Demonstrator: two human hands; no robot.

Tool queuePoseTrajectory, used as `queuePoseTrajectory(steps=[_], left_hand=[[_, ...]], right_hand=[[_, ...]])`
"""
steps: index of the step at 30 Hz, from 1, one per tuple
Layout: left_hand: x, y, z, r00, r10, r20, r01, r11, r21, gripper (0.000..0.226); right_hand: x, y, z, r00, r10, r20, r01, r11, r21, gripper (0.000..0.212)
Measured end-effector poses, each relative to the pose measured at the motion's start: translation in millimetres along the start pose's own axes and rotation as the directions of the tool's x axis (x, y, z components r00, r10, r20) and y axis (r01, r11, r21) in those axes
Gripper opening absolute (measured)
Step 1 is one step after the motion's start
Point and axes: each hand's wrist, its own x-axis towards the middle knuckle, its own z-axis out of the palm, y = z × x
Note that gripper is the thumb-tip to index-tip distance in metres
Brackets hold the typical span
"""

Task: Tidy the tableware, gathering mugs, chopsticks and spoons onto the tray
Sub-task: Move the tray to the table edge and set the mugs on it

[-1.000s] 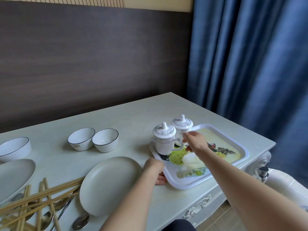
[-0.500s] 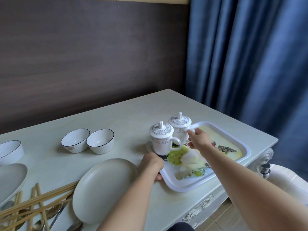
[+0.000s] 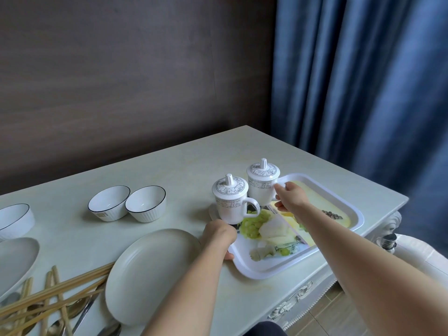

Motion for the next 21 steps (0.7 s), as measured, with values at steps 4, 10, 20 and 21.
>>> queuePoseTrajectory(steps=[4, 10, 20, 21], left_hand=[[0.8, -1.1, 0.7, 1.000, -0.021, 0.000, 0.021, 1.000, -0.014, 0.010], [3.8, -2.5, 2.1, 1.000, -0.017, -0.002, 0.017, 1.000, -0.015, 0.012], [-9.6, -8.9, -2.5, 0.999, 0.051, 0.003, -0.051, 0.996, -0.071, 0.015], [-10.5, -9.2, -3.0, 0.999, 0.053, 0.003, -0.053, 0.996, -0.068, 0.014]], right_hand=[[-8.0, -1.9, 0.5, 0.987, -0.062, -0.149, 0.036, 0.984, -0.173, 0.029], [-47.4, -9.4, 8.5, 0.834, -0.466, -0.296, 0.350, 0.861, -0.369, 0.022], [-61.8, -14.4, 46.5, 0.934, -0.337, 0.122, 0.350, 0.786, -0.509, 0.056], [-60.3, -14.6, 48.2, 0.935, -0.336, 0.113, 0.345, 0.792, -0.503, 0.058]])
